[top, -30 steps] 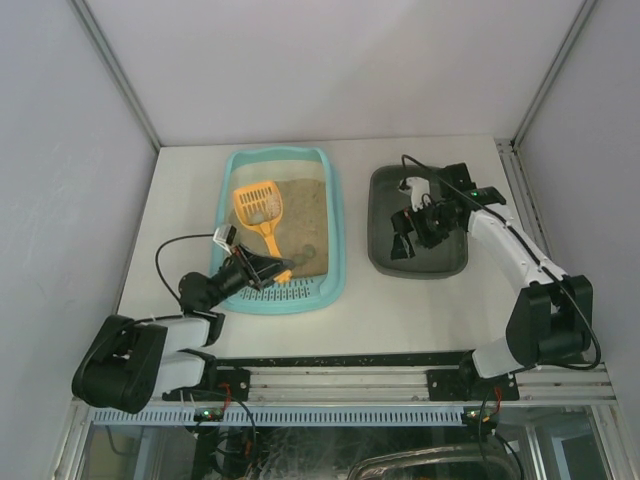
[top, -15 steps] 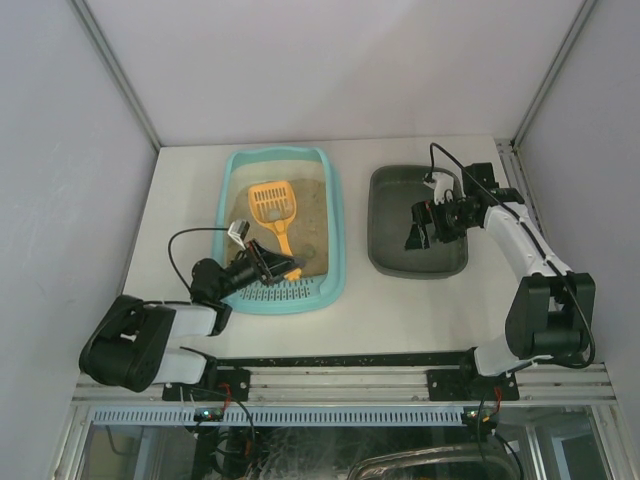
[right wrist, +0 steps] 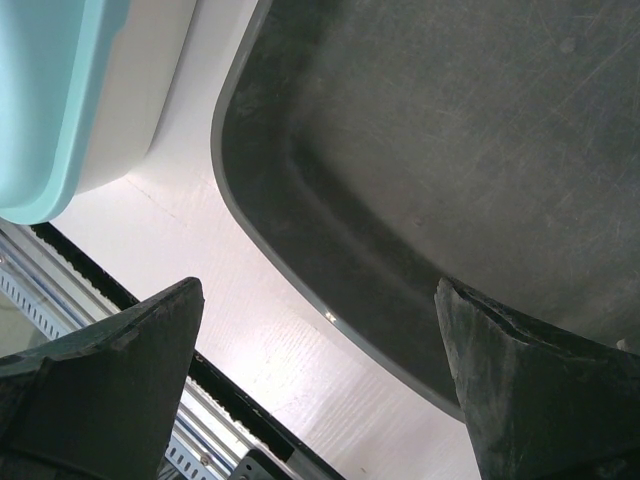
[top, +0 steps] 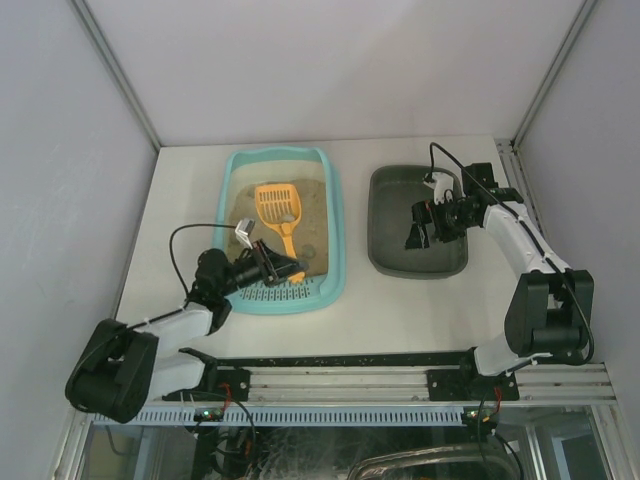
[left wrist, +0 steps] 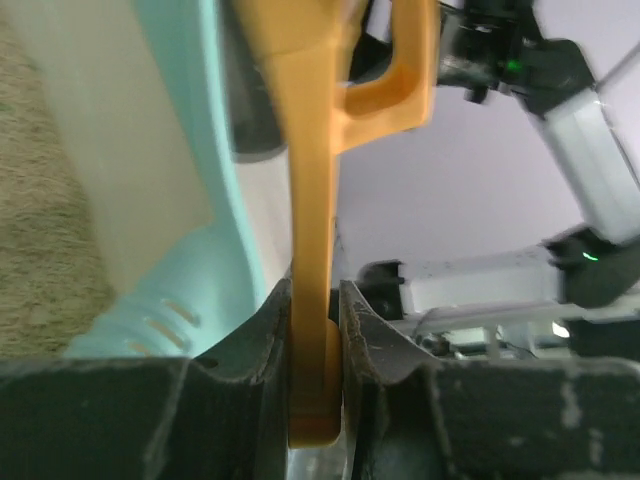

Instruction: Clean the litter box

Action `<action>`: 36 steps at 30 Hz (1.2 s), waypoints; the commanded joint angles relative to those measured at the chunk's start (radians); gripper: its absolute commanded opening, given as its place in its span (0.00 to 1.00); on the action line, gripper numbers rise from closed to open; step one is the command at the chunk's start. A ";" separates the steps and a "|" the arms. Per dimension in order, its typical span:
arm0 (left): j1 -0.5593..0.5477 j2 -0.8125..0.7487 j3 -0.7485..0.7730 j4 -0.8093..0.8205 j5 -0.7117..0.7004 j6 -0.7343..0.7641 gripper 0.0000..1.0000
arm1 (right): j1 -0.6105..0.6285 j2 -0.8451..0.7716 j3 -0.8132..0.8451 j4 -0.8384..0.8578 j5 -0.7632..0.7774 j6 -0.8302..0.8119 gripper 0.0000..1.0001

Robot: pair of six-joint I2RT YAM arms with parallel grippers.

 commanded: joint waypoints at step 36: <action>-0.131 0.005 0.589 -1.086 -0.087 0.586 0.00 | -0.063 -0.180 0.008 -0.079 -0.090 -0.073 1.00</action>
